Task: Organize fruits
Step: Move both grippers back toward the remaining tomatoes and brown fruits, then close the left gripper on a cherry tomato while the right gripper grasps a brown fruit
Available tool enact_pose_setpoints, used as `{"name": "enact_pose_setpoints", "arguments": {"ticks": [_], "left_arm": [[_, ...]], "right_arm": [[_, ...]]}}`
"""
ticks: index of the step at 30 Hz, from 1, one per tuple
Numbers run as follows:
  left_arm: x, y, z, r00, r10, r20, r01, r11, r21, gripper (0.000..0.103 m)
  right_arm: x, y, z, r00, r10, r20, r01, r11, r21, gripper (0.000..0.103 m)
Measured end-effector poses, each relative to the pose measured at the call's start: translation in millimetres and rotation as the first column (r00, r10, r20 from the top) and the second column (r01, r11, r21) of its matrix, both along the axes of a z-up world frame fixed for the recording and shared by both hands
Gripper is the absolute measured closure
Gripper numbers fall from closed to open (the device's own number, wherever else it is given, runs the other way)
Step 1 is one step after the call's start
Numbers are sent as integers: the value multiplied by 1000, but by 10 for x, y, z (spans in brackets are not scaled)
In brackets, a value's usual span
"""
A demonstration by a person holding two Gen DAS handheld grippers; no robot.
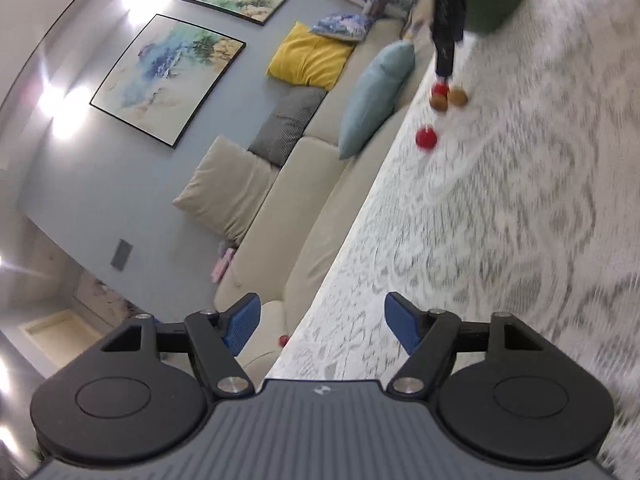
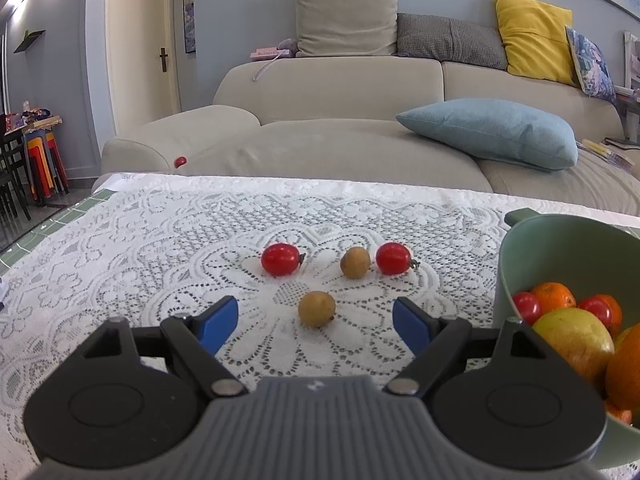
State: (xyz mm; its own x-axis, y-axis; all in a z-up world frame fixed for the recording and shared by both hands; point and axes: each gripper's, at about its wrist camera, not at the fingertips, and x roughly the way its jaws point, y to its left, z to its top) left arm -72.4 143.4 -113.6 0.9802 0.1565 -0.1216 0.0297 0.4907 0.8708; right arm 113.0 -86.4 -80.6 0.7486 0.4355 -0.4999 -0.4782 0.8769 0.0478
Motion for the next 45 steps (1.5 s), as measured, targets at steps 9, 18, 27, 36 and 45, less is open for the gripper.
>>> {"name": "enact_pose_setpoints", "arguments": {"ticks": [9,18,27,36,45], "left_arm": [[392,-337,546,997,-52,54,61,981,-183,14],[894,-454,759,982,-119,-145,57,925,-377,16],[1365,-476,780,940,-176,-293,6,866,-501,32],[1910,-652,621,895,-221,-388,-36,829,-557,49],[2374,-690,363,871,-264,-415,-71,767,-638,49]], "right_arm": [[75,148,-8,1000,13,12,-12,999,-41,22],[346,246,-154,998,-7,-60,2,997,-79,53],[514,247,-271,990,7,-140,-12,999,-36,79],[467,181,-196,993,-23,-118,20,999,-25,79],[422,33,-187,989,-73,-128,73,997,-6,79]]}}
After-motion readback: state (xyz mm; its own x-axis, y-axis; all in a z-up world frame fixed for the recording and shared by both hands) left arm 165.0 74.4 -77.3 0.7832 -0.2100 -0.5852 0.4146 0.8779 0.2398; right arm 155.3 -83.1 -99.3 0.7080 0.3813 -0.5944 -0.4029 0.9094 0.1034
